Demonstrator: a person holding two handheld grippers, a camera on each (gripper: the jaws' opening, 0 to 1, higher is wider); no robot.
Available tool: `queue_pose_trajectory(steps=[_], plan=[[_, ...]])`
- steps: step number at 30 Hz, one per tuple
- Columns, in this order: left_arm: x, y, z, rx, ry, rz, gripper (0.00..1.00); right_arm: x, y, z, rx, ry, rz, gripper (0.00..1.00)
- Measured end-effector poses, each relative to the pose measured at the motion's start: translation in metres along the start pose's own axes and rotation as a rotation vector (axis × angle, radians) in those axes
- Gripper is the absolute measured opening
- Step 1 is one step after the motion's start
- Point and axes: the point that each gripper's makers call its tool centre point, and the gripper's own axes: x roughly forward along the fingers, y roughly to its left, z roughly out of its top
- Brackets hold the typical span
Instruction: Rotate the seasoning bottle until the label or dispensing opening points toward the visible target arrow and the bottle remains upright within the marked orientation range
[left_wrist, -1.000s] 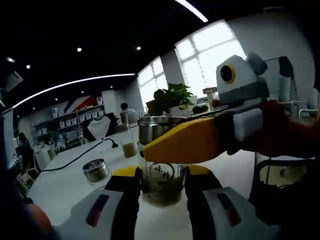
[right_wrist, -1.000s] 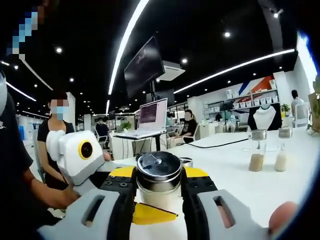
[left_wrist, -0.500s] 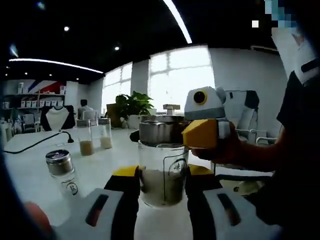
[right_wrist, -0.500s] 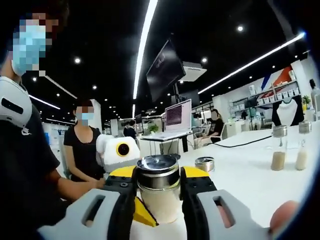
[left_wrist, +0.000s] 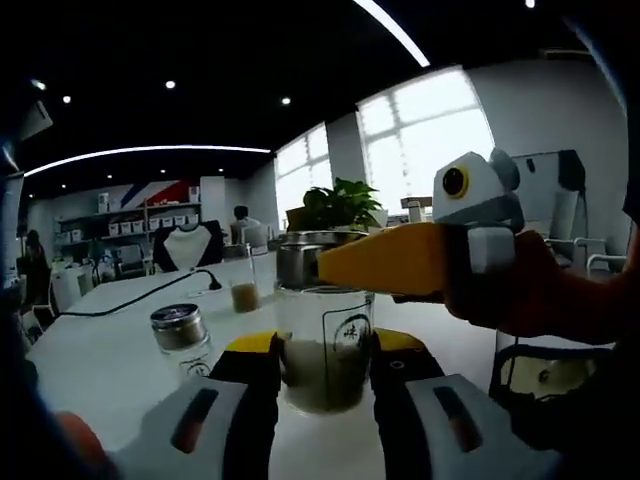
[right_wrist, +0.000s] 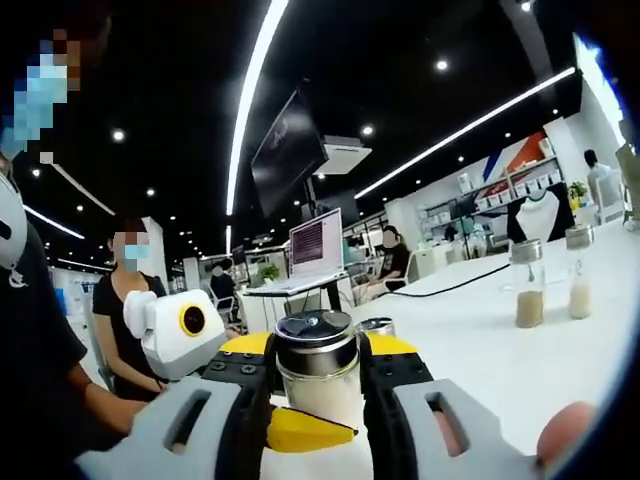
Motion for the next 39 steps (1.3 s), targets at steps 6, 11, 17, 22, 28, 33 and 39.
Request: queue_pose_trajectory(steps=[6, 11, 17, 22, 28, 33, 39], plan=[[0.002, 0.005, -0.007, 0.003, 0.024, 0.054, 0.36, 0.006, -0.002, -0.006, -0.044, 0.047, -0.035, 0.32], [0.003, 0.008, -0.010, 0.020, 0.039, 0.079, 0.36, 0.007, -0.005, -0.010, -0.061, 0.067, -0.066, 0.32], [0.004, 0.010, -0.012, 0.002, 0.030, 0.016, 0.37, 0.010, -0.009, -0.010, -0.110, 0.093, -0.048, 0.30], [0.000, 0.015, -0.005, -0.051, -0.004, 0.006, 0.36, 0.012, -0.023, -0.009, -0.138, 0.114, -0.064, 0.30], [-0.001, 0.028, -0.009, -0.038, 0.037, 0.004, 0.72, 0.008, -0.042, -0.001, -0.175, 0.120, -0.072, 0.30], [-0.010, 0.032, -0.001, -0.050, 0.007, -0.023, 0.82, 0.008, -0.057, -0.003, -0.210, 0.139, -0.067, 0.30], [-0.014, 0.043, -0.002, -0.020, 0.032, 0.012, 0.89, 0.014, -0.067, -0.008, -0.220, 0.157, -0.044, 0.30]])
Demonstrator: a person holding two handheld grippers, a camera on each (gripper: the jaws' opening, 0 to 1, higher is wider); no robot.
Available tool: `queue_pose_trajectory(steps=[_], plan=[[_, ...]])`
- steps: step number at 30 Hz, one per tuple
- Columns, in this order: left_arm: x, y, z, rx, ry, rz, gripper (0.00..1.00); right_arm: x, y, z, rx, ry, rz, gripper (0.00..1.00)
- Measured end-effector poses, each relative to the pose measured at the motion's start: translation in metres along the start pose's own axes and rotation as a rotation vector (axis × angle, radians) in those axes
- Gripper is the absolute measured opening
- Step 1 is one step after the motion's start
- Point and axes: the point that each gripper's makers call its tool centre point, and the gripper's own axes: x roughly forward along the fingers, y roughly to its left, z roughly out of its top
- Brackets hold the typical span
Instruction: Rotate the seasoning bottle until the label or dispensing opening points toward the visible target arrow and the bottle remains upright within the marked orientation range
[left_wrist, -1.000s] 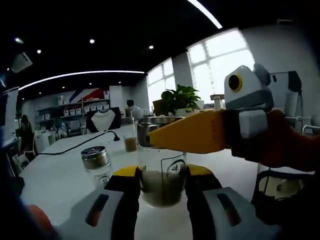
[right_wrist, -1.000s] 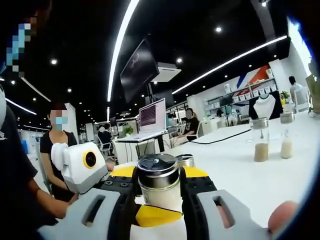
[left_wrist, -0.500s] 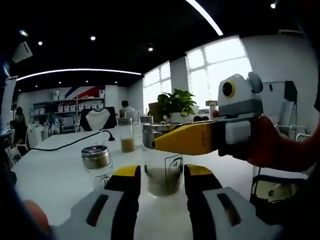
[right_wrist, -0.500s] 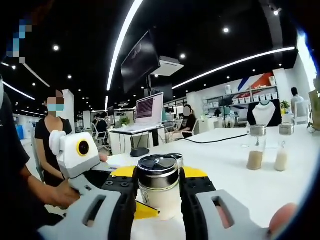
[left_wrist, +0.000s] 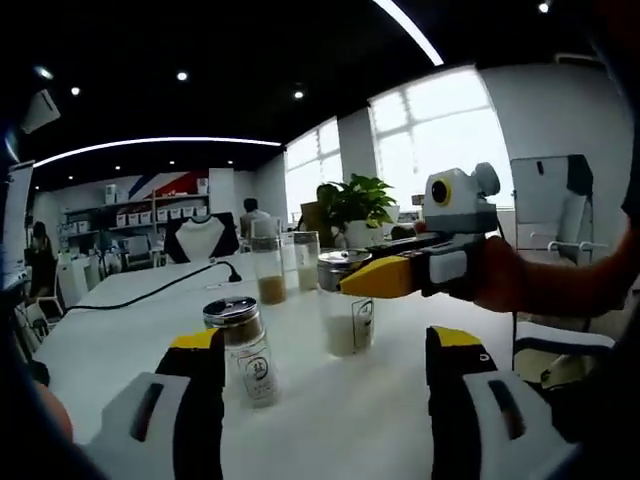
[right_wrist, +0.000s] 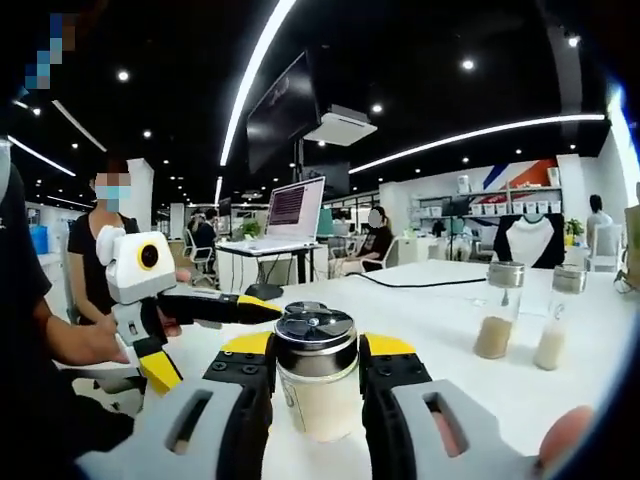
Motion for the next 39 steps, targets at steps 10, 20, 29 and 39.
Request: queue_pose_trajectory(steps=[10, 20, 29, 39], plan=[[-0.008, 0.023, 0.002, -0.013, -0.014, 0.063, 1.00, 0.012, -0.015, -0.015, 0.062, 0.033, 0.022, 0.30], [-0.013, 0.033, -0.003, -0.025, 0.014, 0.070, 1.00, 0.020, -0.018, -0.023, 0.049, 0.051, 0.025, 0.31], [-0.017, 0.036, -0.001, -0.001, 0.024, 0.083, 1.00, 0.021, -0.022, -0.021, 0.060, 0.046, 0.056, 0.31], [-0.018, 0.035, -0.001, -0.009, 0.027, 0.066, 1.00, 0.021, -0.026, -0.022, 0.061, 0.050, 0.106, 0.31]])
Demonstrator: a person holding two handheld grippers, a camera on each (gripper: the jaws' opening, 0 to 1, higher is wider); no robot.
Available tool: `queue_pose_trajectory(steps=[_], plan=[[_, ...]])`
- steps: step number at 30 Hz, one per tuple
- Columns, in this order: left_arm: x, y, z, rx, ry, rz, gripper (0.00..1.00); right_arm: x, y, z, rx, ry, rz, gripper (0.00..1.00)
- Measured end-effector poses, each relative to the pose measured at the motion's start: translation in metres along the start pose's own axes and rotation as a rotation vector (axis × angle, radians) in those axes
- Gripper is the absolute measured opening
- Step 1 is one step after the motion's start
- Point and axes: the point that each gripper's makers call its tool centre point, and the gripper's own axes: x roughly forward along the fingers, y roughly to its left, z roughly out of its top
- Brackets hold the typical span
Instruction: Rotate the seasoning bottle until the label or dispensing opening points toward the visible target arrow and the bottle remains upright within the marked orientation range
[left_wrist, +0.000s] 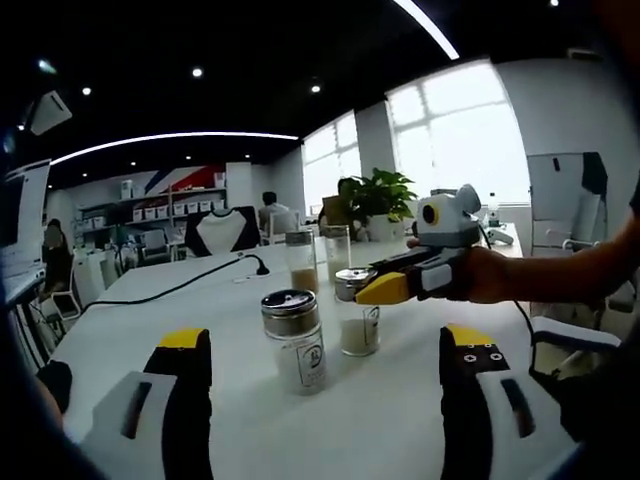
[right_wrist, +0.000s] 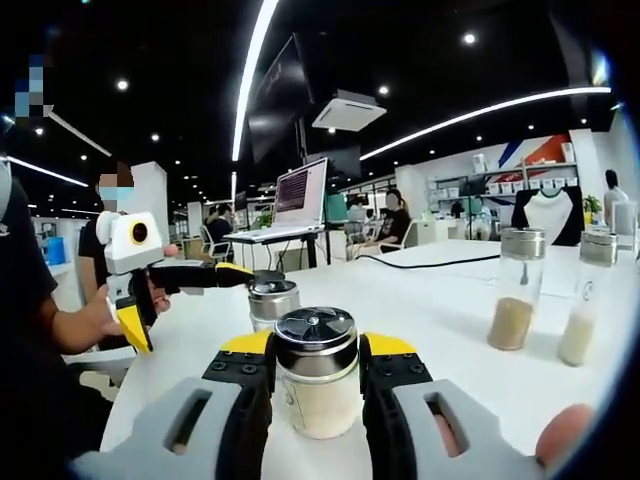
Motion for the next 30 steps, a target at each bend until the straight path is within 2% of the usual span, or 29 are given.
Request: queue_pose_trajectory(steps=[12, 30], plan=[[0.0014, -0.0006, -0.0006, 0.003, 0.004, -0.008, 1.00, -0.0005, -0.0004, -0.0017, -0.019, 0.013, -0.004, 0.31], [0.0007, 0.0010, -0.0022, -0.003, 0.006, -0.008, 1.00, -0.0003, 0.0000, -0.0035, 0.000, 0.019, 0.005, 0.31]])
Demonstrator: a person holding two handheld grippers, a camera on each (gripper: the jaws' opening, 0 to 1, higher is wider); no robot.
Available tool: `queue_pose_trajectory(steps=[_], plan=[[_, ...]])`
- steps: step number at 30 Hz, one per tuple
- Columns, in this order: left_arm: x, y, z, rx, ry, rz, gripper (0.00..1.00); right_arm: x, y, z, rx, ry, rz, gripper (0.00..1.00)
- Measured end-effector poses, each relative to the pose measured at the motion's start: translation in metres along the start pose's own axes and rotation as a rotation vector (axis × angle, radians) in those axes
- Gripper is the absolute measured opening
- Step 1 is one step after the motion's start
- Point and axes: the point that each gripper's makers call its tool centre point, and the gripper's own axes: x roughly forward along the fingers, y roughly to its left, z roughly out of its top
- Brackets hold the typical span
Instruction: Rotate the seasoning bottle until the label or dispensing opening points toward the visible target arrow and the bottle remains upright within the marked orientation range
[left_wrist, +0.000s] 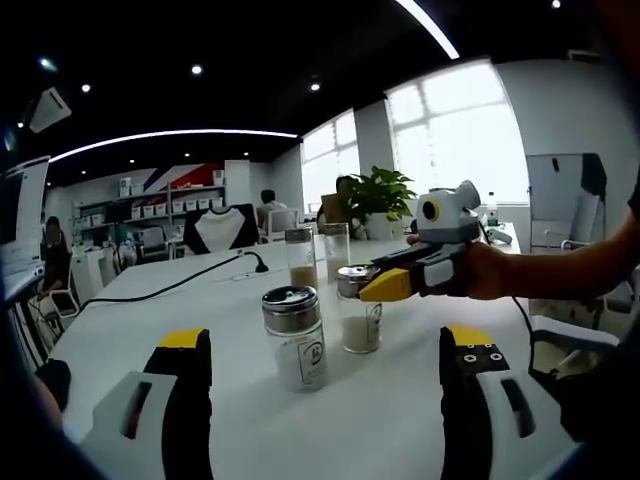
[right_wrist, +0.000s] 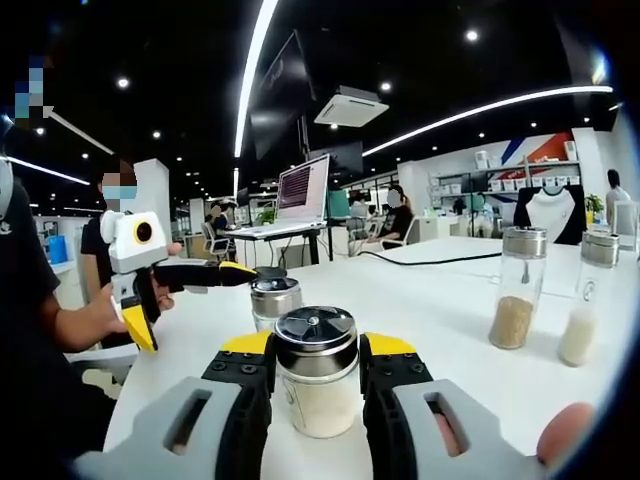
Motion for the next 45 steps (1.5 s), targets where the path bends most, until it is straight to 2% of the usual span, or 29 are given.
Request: queue_pose_trajectory(steps=[11, 13, 15, 18, 22, 26, 31, 35, 39, 45], plan=[[0.000, -0.001, 0.002, -0.003, -0.006, -0.004, 1.00, 0.000, 0.000, 0.001, 0.013, 0.000, -0.015, 0.32], [0.000, 0.000, 0.003, -0.004, -0.007, -0.003, 1.00, -0.001, -0.001, 0.003, 0.000, -0.004, -0.028, 0.37], [-0.001, 0.001, 0.004, -0.004, -0.009, -0.001, 1.00, -0.003, -0.002, 0.008, -0.003, -0.010, -0.039, 0.41], [-0.001, 0.001, 0.004, -0.006, -0.008, 0.000, 1.00, -0.007, -0.004, 0.022, -0.001, -0.050, -0.051, 0.41], [-0.003, -0.003, 0.011, -0.011, -0.042, -0.017, 1.00, -0.011, -0.010, 0.038, -0.027, -0.067, -0.098, 0.45], [-0.007, -0.010, 0.027, 0.023, -0.104, -0.031, 1.00, -0.015, -0.032, 0.048, -0.067, -0.050, -0.182, 0.48], [-0.007, -0.007, 0.025, 0.036, -0.090, -0.018, 1.00, -0.020, -0.056, 0.057, -0.051, -0.066, -0.250, 0.48], [-0.007, -0.004, 0.022, 0.012, -0.079, -0.017, 1.00, -0.022, -0.078, 0.062, -0.078, -0.047, -0.314, 0.49], [-0.006, -0.001, 0.019, -0.017, -0.062, -0.018, 1.00, -0.020, -0.104, 0.066, -0.068, -0.044, -0.379, 0.53], [-0.004, 0.000, 0.010, -0.035, -0.027, -0.017, 1.00, -0.012, -0.137, 0.067, -0.091, -0.042, -0.474, 0.51]])
